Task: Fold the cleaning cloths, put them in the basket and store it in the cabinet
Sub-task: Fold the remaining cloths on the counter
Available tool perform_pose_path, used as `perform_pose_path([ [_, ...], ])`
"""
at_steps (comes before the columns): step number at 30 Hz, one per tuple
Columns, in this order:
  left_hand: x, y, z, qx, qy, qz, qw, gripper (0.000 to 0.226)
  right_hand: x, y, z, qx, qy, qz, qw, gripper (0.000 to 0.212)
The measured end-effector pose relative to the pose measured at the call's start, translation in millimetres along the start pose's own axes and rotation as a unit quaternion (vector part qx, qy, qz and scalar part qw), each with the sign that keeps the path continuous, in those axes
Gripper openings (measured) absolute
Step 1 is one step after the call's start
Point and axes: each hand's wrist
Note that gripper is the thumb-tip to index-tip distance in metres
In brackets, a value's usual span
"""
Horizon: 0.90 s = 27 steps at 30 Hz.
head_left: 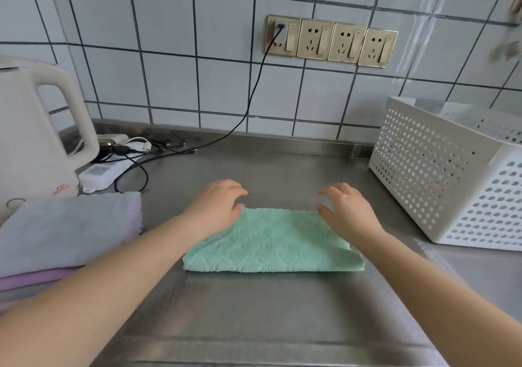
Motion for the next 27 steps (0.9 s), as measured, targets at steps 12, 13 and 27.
perform_pose_path([
  [12, -46.0, 42.2, 38.1, 0.107, -0.026, -0.066, 0.992, 0.054, 61.4, 42.3, 43.4, 0.176, -0.015, 0.032, 0.984, 0.058],
  [13, -44.0, 41.2, 38.9, 0.111, -0.030, -0.070, 0.991, 0.056, 56.6, 39.6, 45.0, 0.179, -0.010, 0.040, 0.983, 0.062],
  [27, -36.5, 18.1, 52.6, 0.054, 0.046, -0.059, 0.996, 0.052, 16.6, 16.9, 33.1, 0.134, -0.028, 0.090, 0.986, 0.059],
])
Point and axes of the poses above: each hand's wrist, its own z-axis away from the middle knuckle, its own y-axis out of the palm, x = y × z, and after that the axes turned 4 degrees about -x, right-handed
